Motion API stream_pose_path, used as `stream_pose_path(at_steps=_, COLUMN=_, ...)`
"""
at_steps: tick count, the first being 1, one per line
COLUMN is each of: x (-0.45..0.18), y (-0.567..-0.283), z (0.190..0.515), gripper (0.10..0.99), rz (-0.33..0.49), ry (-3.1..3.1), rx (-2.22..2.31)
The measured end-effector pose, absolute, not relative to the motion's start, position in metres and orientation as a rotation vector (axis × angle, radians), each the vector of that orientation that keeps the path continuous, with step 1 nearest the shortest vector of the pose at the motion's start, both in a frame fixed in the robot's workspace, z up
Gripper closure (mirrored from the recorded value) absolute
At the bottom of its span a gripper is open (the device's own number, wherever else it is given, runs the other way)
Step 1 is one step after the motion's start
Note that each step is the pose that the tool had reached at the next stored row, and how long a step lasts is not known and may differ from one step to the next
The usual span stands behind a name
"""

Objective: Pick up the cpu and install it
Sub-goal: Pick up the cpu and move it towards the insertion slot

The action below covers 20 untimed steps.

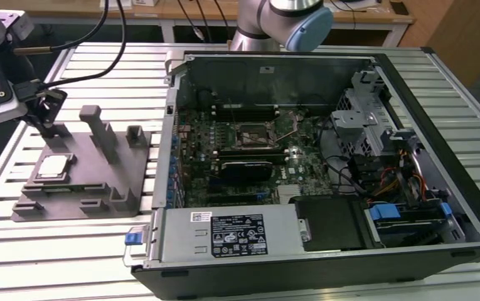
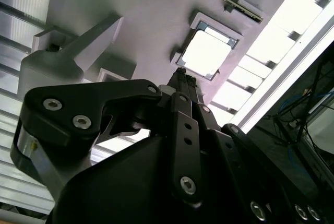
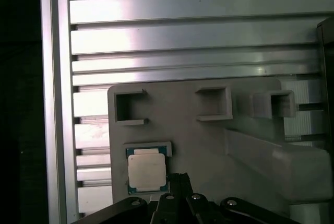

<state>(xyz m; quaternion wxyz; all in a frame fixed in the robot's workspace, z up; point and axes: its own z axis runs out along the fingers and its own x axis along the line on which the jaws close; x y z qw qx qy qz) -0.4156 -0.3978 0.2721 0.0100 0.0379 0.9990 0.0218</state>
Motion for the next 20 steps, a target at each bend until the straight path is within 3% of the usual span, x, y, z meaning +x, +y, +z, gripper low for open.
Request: stream_pose_path(at_steps=20, x=-0.425, y=-0.398, z=0.253, gripper=0.980, rz=0.068, ry=3.119, rx=0.118)
